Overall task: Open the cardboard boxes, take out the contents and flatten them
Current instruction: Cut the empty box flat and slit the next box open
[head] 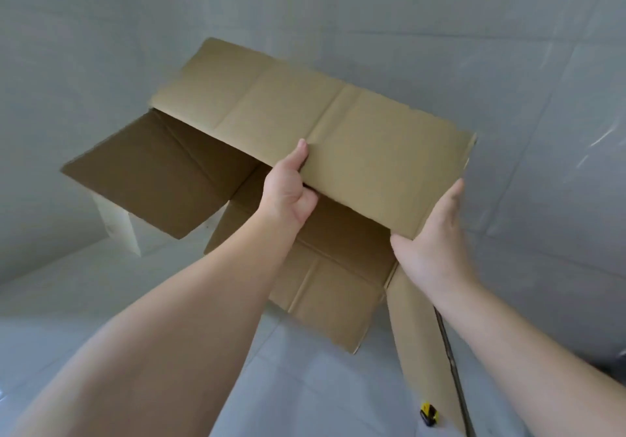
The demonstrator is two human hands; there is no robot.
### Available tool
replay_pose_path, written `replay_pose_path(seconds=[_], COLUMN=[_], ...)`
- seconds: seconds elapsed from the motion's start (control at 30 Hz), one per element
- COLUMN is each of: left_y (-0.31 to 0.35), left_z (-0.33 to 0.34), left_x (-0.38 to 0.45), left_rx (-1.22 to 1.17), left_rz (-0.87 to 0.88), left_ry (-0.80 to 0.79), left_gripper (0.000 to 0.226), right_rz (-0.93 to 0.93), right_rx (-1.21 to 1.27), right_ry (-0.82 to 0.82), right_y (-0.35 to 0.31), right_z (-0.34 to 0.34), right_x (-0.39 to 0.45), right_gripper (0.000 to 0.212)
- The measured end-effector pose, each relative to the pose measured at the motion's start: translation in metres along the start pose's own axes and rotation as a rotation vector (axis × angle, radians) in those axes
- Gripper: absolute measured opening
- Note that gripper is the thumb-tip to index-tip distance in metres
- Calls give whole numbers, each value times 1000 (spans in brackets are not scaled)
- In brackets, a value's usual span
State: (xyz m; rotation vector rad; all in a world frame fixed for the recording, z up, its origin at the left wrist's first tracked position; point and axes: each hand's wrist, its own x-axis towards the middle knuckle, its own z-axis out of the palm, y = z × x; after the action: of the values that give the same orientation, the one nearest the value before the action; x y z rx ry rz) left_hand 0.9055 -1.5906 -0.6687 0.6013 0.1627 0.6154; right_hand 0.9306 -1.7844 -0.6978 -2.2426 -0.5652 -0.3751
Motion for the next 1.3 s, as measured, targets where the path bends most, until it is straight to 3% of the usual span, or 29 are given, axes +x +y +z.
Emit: replay_pose_path(seconds=[0.13, 0.27, 0.37, 0.43, 0.5, 0.6, 0.7, 0.8, 0.83, 0.9, 0.97, 1.13, 1.2, 1.3], left_y=[23, 27, 22, 13, -1, -10, 5, 22, 27, 35, 43, 71, 82, 90], left_z=[-7, -58, -114, -155, -197, -243, -257, -263, -265, -270, -277, -301, -325, -366], left_x=[-20, -48, -70, -92, -117, -150, -159, -151, -149, -148, -147, -158, -167, -191], left_rx=[14, -4, -22, 14, 88, 159, 226, 296, 340, 481, 590, 621, 591, 673], left_rz=[77, 88, 82, 29, -54, -184, -222, -234, -221, -167, -120, -118, -193, -375], left_ry=[-86, -41, 76, 176, 291, 401, 471, 680, 782, 959, 1056, 1158, 1163, 1088], left_gripper=[25, 25, 32, 30, 28, 32, 36, 56, 69, 91, 109, 131, 123, 85], right_rz=[-254, -430, -430, -343, -263, -199, -178, -188, -220, -277, -317, -541, -604, -510], right_rx=[-66, 43, 263, 364, 369, 235, 250, 293, 262, 168, 121, -81, -240, -339], right_ry=[72, -66, -264, -261, -277, -409, -556, -717, -796, -933, -1043, -1229, -1333, -1416], right_y=[-8, -5, -5, -6, -3, 7, -3, -26, -30, -33, -34, -42, -38, -17], right_z=[-1, 16, 29, 43, 63, 96, 114, 118, 120, 122, 123, 133, 144, 170], right_x=[-1, -26, -43, -46, -49, -64, -79, -84, -86, -93, -99, -140, -163, -177], right_gripper=[111, 130, 136, 131, 120, 83, 61, 24, 29, 72, 95, 90, 95, 98])
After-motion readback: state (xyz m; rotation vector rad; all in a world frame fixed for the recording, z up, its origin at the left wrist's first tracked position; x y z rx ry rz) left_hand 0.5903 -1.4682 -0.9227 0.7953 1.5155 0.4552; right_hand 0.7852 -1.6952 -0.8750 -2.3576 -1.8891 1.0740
